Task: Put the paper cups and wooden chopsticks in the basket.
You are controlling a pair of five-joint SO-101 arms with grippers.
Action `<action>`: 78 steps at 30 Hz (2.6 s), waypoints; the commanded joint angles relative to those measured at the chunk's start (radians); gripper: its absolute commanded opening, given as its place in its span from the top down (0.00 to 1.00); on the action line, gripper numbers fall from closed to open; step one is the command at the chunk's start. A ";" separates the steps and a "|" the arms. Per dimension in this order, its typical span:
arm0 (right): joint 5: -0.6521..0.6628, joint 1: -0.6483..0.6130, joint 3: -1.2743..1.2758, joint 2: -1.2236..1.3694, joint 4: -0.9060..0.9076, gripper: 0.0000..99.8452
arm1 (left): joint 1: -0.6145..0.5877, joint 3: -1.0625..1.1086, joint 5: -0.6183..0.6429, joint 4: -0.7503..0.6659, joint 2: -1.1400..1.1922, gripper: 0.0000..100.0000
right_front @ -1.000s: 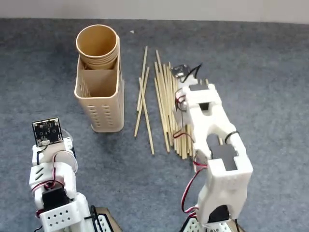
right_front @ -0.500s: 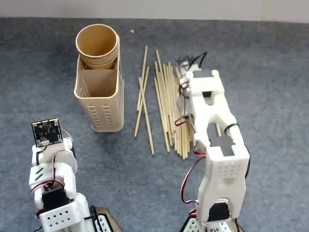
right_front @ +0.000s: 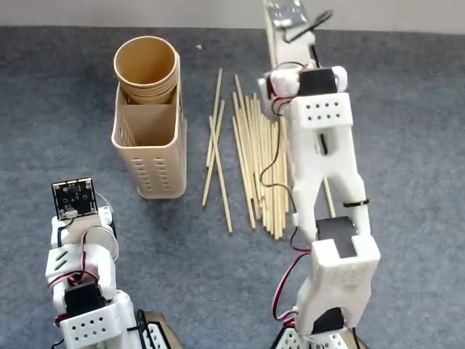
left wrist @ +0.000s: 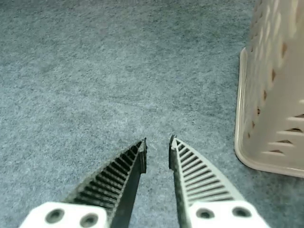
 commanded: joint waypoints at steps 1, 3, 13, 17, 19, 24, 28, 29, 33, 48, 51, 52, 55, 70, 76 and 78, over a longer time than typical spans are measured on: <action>-0.009 -0.048 -0.139 -0.077 -0.050 0.99 | 0.018 0.013 0.012 -0.018 -0.010 0.89; -0.009 -0.074 -0.196 -0.076 -0.071 0.99 | 0.018 0.015 -0.017 -0.018 -0.010 0.89; -0.058 -0.205 -0.374 -0.076 -0.249 1.00 | 0.071 0.022 -0.058 -0.014 -0.010 0.89; -0.137 -0.269 -0.383 -0.084 -0.245 1.00 | 0.067 0.022 -0.058 -0.018 -0.010 0.89; -0.196 -0.308 -0.407 -0.099 -0.177 1.00 | 0.067 0.022 -0.058 -0.018 -0.010 0.89; -0.236 -0.380 -0.507 -0.127 -0.008 1.00 | 0.065 0.022 -0.058 -0.017 -0.010 0.89; -0.235 -0.406 -0.526 -0.124 0.010 1.00 | 0.065 0.022 -0.058 -0.017 -0.010 0.89; -0.233 -0.418 -0.527 -0.124 0.004 1.00 | 0.065 0.022 -0.058 -0.017 -0.010 0.89; -0.232 -0.476 -0.535 -0.065 -0.042 1.00 | 0.065 0.022 -0.058 -0.015 -0.010 0.89; -0.192 -0.506 -0.536 0.101 -0.087 0.98 | 0.065 0.022 -0.058 -0.015 -0.010 0.89; -0.192 -0.506 -0.536 0.096 -0.067 0.89 | 0.065 0.022 -0.058 -0.015 -0.010 0.89; -0.189 -0.506 -0.536 0.096 -0.065 0.84 | 0.065 0.022 -0.058 -0.015 -0.010 0.89; -0.140 -0.507 -0.530 0.096 -0.059 0.75 | 0.065 0.022 -0.058 -0.015 -0.010 0.89; -0.021 -0.136 -0.443 -0.061 0.476 0.74 | 0.070 0.022 -0.058 -0.015 -0.010 0.89; 0.092 -0.045 0.097 -0.042 0.300 0.74 | 0.070 0.022 -0.058 -0.015 -0.010 0.89; 0.110 -0.045 0.272 -0.015 0.170 0.74 | 0.068 0.022 -0.058 -0.015 -0.010 0.89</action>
